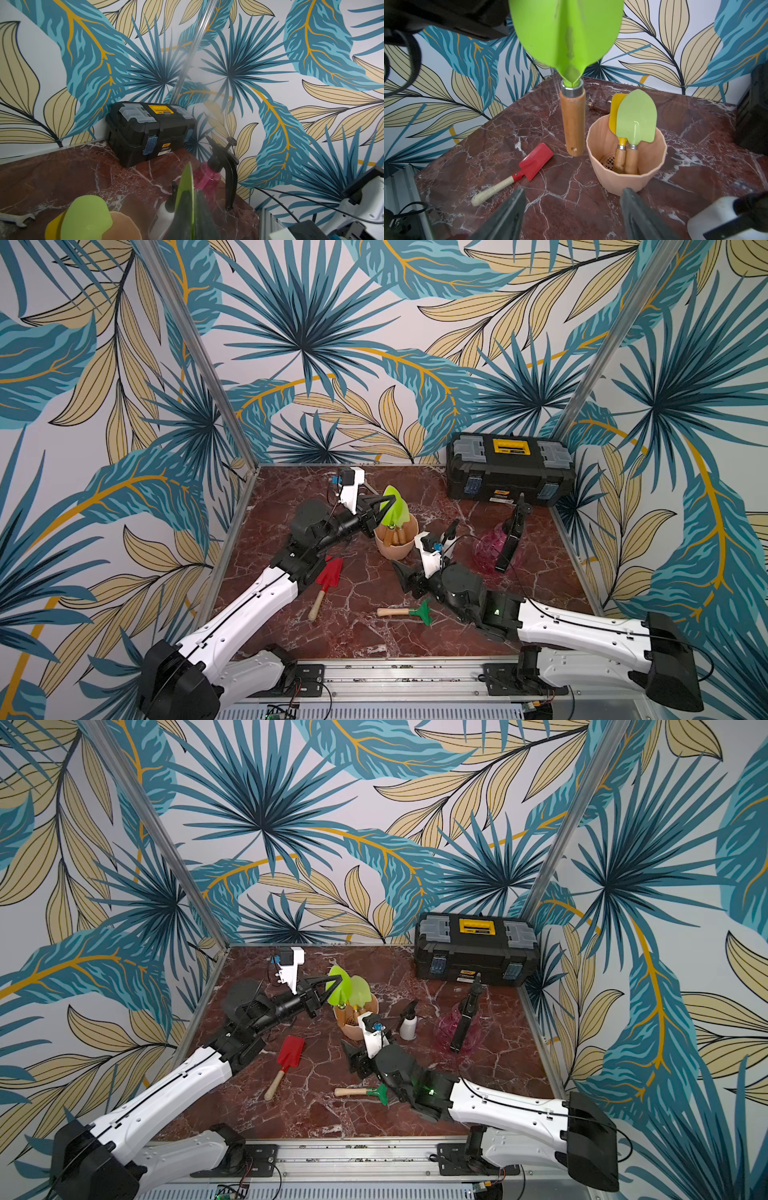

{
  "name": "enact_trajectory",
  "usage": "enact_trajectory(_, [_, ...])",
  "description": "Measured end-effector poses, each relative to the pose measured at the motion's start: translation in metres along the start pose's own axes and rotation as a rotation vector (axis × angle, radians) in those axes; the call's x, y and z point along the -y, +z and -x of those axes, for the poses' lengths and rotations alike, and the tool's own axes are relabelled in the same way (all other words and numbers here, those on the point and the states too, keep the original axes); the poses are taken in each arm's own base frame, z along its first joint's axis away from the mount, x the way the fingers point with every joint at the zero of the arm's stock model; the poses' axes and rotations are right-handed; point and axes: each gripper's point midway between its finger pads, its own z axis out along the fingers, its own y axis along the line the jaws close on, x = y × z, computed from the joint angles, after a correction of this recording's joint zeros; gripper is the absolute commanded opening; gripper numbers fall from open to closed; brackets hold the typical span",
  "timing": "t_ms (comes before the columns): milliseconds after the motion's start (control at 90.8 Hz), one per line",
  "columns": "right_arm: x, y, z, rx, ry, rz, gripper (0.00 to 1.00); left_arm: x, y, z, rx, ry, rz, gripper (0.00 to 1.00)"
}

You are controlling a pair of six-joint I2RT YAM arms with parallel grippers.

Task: Organize the gardening tools
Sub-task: Place the gardening tool in the container.

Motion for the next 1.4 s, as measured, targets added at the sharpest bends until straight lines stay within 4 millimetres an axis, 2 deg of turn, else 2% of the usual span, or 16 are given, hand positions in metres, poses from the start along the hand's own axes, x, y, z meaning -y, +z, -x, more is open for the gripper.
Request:
enact_trajectory(209, [0.018,-0.022,0.007,-0.008,0.056,-0.049,0.79,-0.022,0.012,0.002,0.07,0.049,0.057,0.0])
enact_trajectory(352, [0.028,-0.037,0.018,0.017,0.096,-0.07,0.79,-0.042,0.024,-0.01,0.093,0.05,0.09,0.0])
enact_trajectory(584, [0.037,-0.049,0.022,0.028,0.127,-0.09,0.79,-0.071,0.042,-0.03,0.099,0.042,0.135,0.0])
enact_trajectory(1024, [0.041,-0.051,0.023,0.032,0.132,-0.108,0.79,-0.109,0.063,-0.081,0.02,-0.038,0.178,0.0])
enact_trajectory(1233, [0.041,-0.05,0.022,0.029,0.13,-0.109,0.79,-0.11,0.069,-0.093,0.01,-0.053,0.168,0.0])
enact_trajectory(1398, [0.041,-0.05,0.021,0.027,0.128,-0.112,0.79,-0.114,0.074,-0.111,-0.029,-0.057,0.173,0.0])
